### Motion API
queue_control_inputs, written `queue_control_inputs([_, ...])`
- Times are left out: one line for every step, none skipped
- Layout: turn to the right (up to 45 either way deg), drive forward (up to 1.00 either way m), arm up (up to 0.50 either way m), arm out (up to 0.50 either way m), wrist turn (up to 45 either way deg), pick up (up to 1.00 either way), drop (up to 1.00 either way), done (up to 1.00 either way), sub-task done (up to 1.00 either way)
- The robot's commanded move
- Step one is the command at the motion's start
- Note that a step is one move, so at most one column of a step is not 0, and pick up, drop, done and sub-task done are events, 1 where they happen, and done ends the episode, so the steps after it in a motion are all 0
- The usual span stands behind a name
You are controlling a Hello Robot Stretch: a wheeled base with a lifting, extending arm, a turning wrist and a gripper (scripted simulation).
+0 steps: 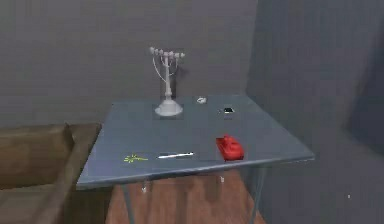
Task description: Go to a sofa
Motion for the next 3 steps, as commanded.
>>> queue_control_inputs([-45.0,0.00,0.00,0.00,0.0,0.00,0.00,0.00,0.00])
queue_control_inputs([-12.0,0.00,0.00,0.00,0.0,0.00,0.00,0.00,0.00])
queue_control_inputs([0.0,0.00,0.00,0.00,0.0,0.00,0.00,1.00,0.00])
